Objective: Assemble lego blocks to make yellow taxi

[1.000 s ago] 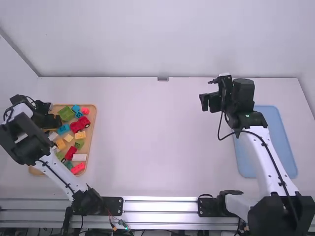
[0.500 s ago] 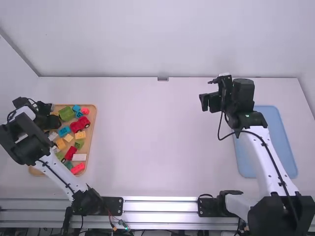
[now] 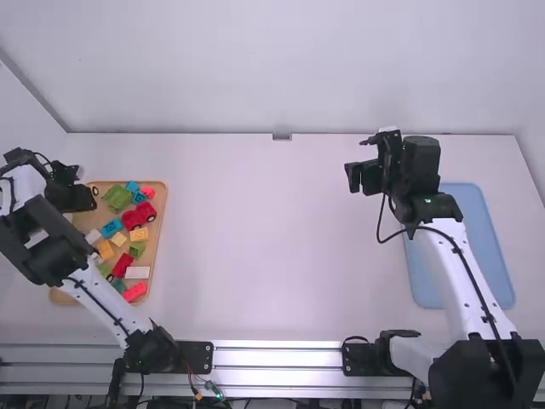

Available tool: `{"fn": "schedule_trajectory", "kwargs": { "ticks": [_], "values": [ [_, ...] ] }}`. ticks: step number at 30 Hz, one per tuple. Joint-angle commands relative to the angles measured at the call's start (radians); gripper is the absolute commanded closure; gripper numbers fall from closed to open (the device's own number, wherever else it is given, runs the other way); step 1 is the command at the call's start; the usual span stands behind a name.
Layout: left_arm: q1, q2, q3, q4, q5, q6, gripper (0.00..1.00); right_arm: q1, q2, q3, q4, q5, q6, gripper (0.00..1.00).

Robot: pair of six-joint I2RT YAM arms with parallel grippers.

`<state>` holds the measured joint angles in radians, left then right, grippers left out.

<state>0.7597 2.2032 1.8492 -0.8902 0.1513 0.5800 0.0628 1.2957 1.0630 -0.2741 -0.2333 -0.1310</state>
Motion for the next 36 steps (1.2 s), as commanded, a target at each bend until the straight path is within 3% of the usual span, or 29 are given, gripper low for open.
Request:
{"fn": "schedule_trajectory", "kwargs": {
  "ticks": [1,2,9,13,17,22,28,32,36],
  "values": [
    [-0.044,-0.095,-0.002,-0.035,0.049,0.023,0.78,0.003,0.006,0.036,-0.004,-0.006,0.004,0.01],
    [-0.055,-0.111,-0.01,-0.042,0.055,0.035,0.82,0.004,0.006,0.036,-0.005,-0.006,0.003,0.02],
    [-0.241,-0.327,-0.217,0.056,0.048,0.067,0.86,0.003,0.006,0.036,-0.044,-0.006,0.003,0.02],
    [-0.435,-0.458,-0.374,0.135,0.051,0.132,0.87,0.004,0.006,0.036,-0.05,-0.007,0.004,0.01],
    [-0.694,-0.501,-0.467,0.136,0.043,0.23,0.98,0.004,0.006,0.036,-0.048,-0.006,0.004,0.01],
    [-0.993,-0.498,-0.543,0.145,0.022,0.288,0.98,0.003,0.006,0.036,-0.048,-0.006,0.004,0.02],
    [-1.311,-0.498,-0.676,0.264,-0.058,0.306,0.88,0.004,0.006,0.036,-0.05,-0.006,0.004,0.02],
    [-1.403,-0.497,-0.755,0.356,-0.041,0.302,0.87,0.004,0.006,0.036,-0.052,-0.007,0.004,0.02],
    [-1.401,-0.467,-0.783,0.414,-0.006,0.288,0.89,0.004,0.006,0.036,-0.053,-0.019,0.003,0.02]
  ]
}}
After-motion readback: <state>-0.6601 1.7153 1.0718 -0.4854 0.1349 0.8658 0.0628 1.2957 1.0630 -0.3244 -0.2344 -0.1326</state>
